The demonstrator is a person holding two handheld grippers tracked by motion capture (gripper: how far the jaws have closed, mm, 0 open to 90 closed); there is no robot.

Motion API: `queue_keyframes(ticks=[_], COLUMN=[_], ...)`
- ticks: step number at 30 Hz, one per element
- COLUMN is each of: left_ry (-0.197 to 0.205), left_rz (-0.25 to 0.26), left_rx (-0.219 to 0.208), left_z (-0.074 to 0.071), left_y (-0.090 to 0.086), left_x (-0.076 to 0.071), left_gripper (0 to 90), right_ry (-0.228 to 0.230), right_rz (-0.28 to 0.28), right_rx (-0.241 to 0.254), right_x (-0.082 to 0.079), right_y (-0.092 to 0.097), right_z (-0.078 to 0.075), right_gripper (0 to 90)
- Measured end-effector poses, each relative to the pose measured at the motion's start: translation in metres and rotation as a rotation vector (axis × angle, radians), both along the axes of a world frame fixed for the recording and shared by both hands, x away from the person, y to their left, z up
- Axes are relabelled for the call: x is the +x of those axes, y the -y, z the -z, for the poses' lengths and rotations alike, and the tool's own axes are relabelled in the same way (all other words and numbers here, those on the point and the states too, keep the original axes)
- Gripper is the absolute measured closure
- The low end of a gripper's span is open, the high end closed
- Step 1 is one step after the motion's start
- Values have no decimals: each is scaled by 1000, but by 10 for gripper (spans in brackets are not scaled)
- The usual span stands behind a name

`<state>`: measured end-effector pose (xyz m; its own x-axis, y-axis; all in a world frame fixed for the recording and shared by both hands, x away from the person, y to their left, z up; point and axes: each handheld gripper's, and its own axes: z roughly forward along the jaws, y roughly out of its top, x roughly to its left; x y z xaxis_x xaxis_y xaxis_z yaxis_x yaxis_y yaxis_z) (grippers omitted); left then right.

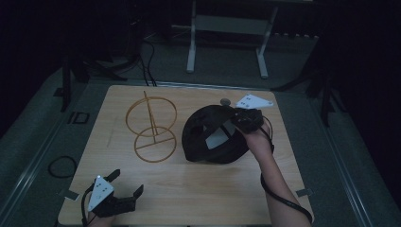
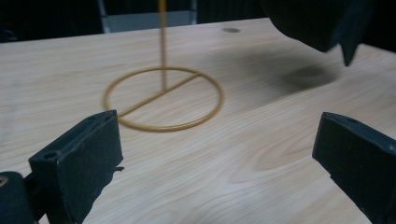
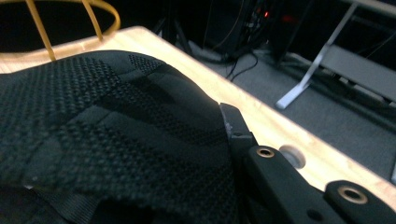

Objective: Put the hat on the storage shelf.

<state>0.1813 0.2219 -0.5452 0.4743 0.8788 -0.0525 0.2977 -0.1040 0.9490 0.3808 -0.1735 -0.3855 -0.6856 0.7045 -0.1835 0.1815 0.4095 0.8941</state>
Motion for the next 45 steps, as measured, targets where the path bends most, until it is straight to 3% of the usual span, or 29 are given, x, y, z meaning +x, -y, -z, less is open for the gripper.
queue_keyframes(ticks=[2, 5, 9, 12, 19, 24, 32, 35, 40, 45], left_ry=[-21, -41, -99, -118, -81, -71, -14, 14, 46, 65], left_rz=[48, 91, 112, 134, 193, 196, 158, 141, 110, 101], left_rx=[-18, -7, -6, -24, -11, 6, -71, -85, -46, -61], left_z=[-4, -8, -12, -15, -33, -47, -67, -71, -76, -77], left_y=[18, 35, 57, 69, 100, 119, 134, 135, 137, 137], left_x=[2, 3, 5, 5, 14, 25, 54, 61, 67, 67], left_gripper=[18, 18, 18, 18, 18, 18, 65, 146, 233, 412], right_ry=[27, 55, 77, 96, 121, 125, 150, 155, 158, 152], right_rz=[0, -12, -22, -19, -27, -38, -65, -81, -90, -98], right_rx=[13, 16, 13, 15, 36, 53, 70, 75, 72, 73], right_x=[-8, -19, -32, -42, -59, -63, -70, -72, -76, -79], right_y=[0, 0, -2, -1, -1, -1, -3, -5, -6, -3], right_z=[-12, -24, -32, -33, -29, -33, -42, -44, -42, -36], right_gripper=[899, 898, 898, 898, 898, 898, 898, 898, 898, 898])
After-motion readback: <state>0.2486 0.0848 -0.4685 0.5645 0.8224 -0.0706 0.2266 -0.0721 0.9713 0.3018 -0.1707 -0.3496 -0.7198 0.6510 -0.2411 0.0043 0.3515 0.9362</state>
